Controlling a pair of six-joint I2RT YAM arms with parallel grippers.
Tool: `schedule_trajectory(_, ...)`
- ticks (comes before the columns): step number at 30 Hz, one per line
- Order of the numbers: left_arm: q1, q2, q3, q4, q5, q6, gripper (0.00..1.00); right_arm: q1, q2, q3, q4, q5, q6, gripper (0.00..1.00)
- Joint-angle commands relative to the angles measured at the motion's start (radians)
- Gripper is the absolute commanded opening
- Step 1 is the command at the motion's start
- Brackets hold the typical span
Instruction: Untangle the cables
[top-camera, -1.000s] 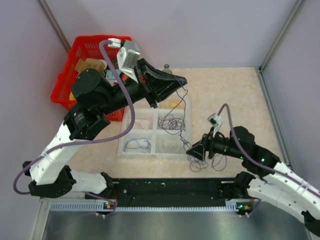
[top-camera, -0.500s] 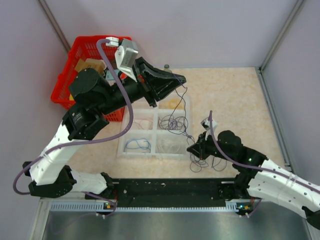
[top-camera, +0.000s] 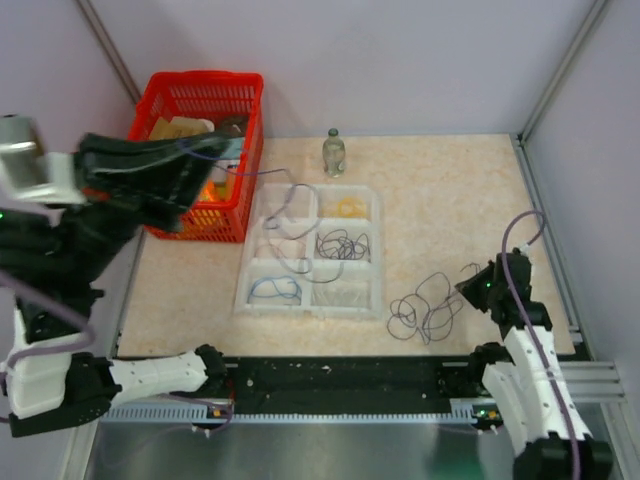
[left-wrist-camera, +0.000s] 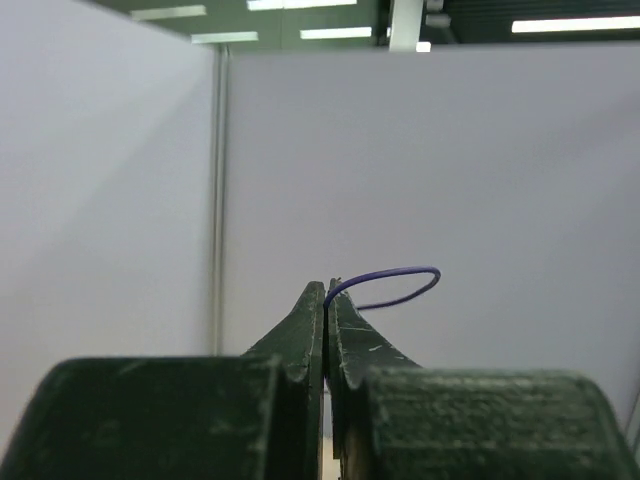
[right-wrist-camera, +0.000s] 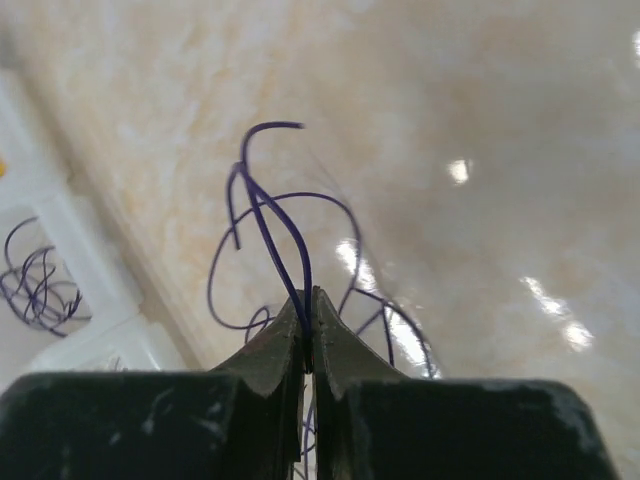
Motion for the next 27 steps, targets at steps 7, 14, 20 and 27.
schedule_trajectory(7, -0.001, -0.008, -0.036, 0.067, -0.017, -0.002, 0.00, -0.306, 0.339, 0.313, -0.059, -0.083, -0.241, 0.00)
schedule_trajectory(14, 0.006, 0.178, 0.110, -0.122, -0.062, 0.055, 0.00, -0.288, 0.509, 0.509, -0.168, -0.277, -0.393, 0.55)
schedule_trajectory(20, 0.124, 0.259, 0.124, -0.190, 0.032, -0.044, 0.00, -0.207, 0.364, 0.519, -0.240, -0.294, -0.412, 0.72)
schedule_trajectory(27, 0.318, 0.340, 0.154, -0.213, 0.261, -0.218, 0.00, -0.199, 0.256, 0.548, -0.276, -0.343, -0.401, 0.72)
